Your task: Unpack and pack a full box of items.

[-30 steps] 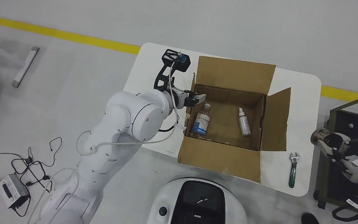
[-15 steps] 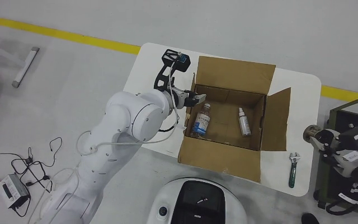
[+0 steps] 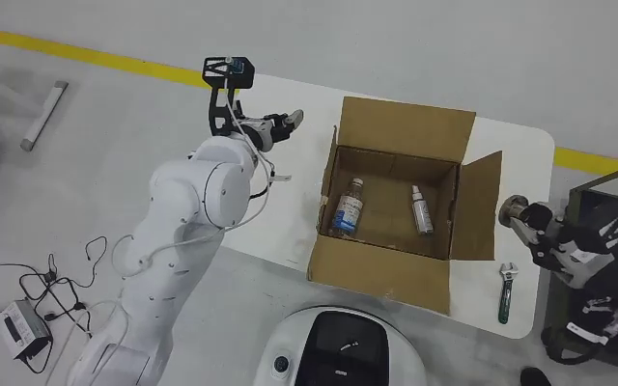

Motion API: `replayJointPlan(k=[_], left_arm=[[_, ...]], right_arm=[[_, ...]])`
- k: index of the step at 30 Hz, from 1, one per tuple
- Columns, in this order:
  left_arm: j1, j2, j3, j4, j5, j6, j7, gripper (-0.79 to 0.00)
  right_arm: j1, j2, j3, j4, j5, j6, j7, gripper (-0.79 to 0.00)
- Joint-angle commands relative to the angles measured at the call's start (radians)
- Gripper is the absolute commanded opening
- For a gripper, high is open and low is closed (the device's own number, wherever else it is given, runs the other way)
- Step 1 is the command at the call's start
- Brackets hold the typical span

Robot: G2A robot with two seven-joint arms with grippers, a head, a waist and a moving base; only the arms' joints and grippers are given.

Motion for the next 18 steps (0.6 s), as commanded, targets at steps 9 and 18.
replayJointPlan(k=[9, 18], left_arm=[[0.000, 0.000, 0.001, 0.000, -0.001, 0.000, 0.000, 0.000], [0.000, 0.000, 0.001, 0.000, -0.001, 0.000, 0.000, 0.000]], right_arm=[[0.225, 0.025, -0.345, 0.049, -0.160, 0.034, 0.080, -0.785], [0.344, 0.020, -0.602, 0.255, -0.392, 0.101, 0.038, -0.785]])
